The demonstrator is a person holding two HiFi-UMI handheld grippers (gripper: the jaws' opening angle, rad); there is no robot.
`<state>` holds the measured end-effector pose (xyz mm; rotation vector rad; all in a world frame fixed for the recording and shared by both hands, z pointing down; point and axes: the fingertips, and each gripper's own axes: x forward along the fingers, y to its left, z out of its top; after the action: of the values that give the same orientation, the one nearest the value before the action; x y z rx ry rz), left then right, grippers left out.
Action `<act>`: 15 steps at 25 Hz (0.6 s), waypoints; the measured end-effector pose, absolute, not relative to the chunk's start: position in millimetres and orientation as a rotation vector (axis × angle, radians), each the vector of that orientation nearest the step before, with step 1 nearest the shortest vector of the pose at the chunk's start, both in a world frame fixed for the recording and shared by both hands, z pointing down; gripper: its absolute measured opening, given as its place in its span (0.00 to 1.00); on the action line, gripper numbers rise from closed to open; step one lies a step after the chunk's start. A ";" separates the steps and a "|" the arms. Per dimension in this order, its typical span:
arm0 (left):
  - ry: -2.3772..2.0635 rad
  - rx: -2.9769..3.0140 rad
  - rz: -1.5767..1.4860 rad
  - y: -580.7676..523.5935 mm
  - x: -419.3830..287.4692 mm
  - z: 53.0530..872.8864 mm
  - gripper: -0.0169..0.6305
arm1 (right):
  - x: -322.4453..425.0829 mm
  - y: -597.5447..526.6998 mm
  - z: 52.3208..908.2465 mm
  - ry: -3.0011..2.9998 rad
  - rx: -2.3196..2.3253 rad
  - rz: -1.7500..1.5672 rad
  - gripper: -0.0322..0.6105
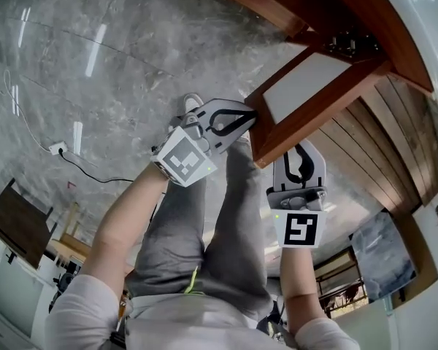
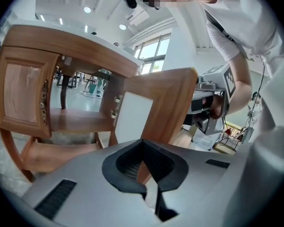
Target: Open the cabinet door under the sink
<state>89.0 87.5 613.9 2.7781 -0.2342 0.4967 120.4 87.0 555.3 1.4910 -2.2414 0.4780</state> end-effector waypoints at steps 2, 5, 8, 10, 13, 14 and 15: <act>-0.206 2.747 0.457 96.7 108.6 602.3 0.04 | 146.1 100.7 551.2 -2.169 1.548 0.511 0.13; -0.240 2.739 0.402 95.9 131.5 584.6 0.04 | 195.4 120.2 548.3 -2.052 1.649 0.557 0.12; -0.288 2.725 0.349 88.9 146.7 567.4 0.04 | 229.0 134.6 542.6 -1.990 1.700 0.558 0.12; -0.317 2.707 0.332 83.6 154.1 558.2 0.04 | 239.6 139.2 535.2 -1.982 1.719 0.554 0.12; -0.360 2.689 0.321 75.6 162.1 546.1 0.04 | 245.1 140.8 523.9 -1.979 1.732 0.566 0.12; -0.369 2.677 0.315 73.9 164.5 541.5 0.04 | 246.4 141.8 520.7 -1.981 1.737 0.568 0.12; -0.375 2.669 0.310 73.0 166.9 536.1 0.04 | 247.4 142.7 517.0 -1.985 1.744 0.570 0.12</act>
<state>166.9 73.0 536.1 2.6686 -0.3746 0.3104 247.4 142.7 517.0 1.7443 -1.9850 0.5703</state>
